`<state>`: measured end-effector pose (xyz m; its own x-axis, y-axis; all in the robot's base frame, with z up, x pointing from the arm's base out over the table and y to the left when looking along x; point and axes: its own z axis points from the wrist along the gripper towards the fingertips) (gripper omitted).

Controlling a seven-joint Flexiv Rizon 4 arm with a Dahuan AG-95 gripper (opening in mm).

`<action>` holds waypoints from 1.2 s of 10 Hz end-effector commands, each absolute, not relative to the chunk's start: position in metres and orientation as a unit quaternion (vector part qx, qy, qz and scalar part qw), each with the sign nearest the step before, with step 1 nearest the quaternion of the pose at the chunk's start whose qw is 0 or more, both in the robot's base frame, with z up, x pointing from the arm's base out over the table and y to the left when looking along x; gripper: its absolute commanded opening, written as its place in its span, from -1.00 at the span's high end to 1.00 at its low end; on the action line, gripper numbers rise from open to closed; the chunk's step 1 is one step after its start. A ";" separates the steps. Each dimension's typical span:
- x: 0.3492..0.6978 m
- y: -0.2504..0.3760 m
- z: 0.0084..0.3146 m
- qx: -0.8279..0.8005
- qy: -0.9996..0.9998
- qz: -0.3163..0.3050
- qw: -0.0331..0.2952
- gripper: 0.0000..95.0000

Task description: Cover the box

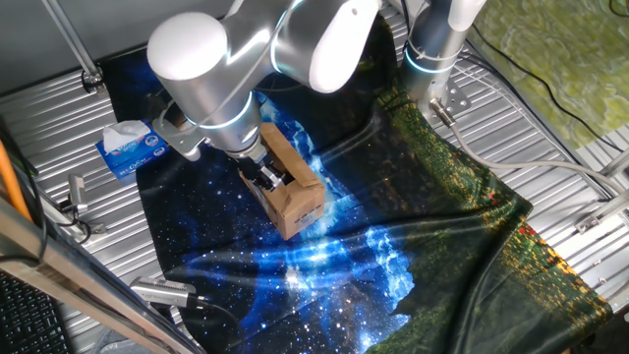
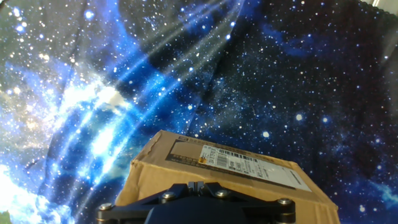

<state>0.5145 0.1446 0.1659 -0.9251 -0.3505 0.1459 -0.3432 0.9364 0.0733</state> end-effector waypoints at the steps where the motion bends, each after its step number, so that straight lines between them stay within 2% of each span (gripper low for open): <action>1: 0.514 0.145 0.166 0.178 -0.981 -0.024 0.075 1.00; 12: 0.499 0.109 0.165 0.205 -0.976 -0.039 0.064 1.00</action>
<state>0.4985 0.1094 0.1641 -0.9066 -0.4064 0.1135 -0.3957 0.9123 0.1053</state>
